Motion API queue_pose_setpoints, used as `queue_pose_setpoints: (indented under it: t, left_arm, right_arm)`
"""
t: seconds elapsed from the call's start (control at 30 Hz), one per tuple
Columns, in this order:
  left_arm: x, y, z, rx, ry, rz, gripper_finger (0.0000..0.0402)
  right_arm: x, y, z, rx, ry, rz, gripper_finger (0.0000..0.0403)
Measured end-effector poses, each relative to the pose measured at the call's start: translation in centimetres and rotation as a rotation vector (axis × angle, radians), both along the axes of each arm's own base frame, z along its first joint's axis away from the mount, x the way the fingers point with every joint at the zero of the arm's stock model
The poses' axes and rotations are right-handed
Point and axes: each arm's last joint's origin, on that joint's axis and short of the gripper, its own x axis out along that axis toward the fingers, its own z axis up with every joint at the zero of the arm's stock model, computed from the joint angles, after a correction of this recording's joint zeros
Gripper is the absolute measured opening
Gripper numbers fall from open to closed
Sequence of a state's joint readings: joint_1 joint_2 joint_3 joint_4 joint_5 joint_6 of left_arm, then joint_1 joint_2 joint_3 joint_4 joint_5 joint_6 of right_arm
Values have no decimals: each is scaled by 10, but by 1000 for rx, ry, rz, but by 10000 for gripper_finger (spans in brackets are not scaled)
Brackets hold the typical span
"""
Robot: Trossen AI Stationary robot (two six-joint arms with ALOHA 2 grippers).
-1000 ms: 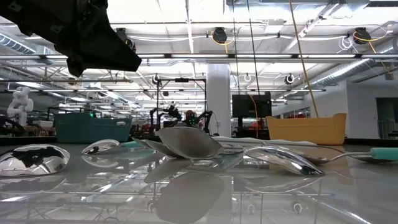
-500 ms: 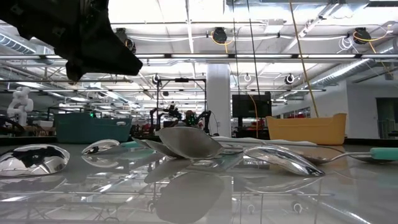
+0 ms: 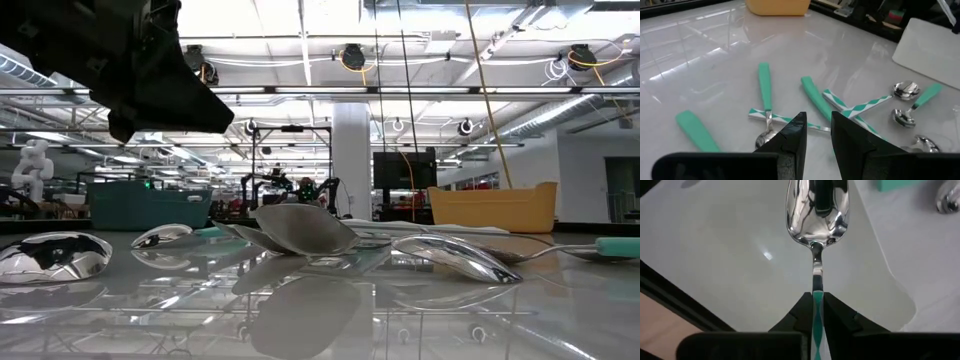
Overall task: Sort silverware by color (type)
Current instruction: Put the patterned green spoon into the white bin
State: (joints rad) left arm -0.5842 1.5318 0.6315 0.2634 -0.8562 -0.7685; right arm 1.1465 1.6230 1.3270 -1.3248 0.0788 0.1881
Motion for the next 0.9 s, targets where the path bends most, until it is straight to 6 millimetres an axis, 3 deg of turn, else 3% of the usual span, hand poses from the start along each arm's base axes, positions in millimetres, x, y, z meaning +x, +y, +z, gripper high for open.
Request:
queue_pose_setpoints:
  t: [0.27, 0.73, 0.9]
  left_arm:
    - [0, 0, 1, -1, -5, -1, 88]
    - [0, 0, 1, -1, -8, -1, 88]
    - [1, -1, 2, 3, -21, -8, 88]
  right_arm:
    - [0, -1, -11, 1, 3, 48, 29]
    - [-1, -3, -19, -9, -5, 32, 88]
    - [1, -7, -16, -50, -41, -93, 90]
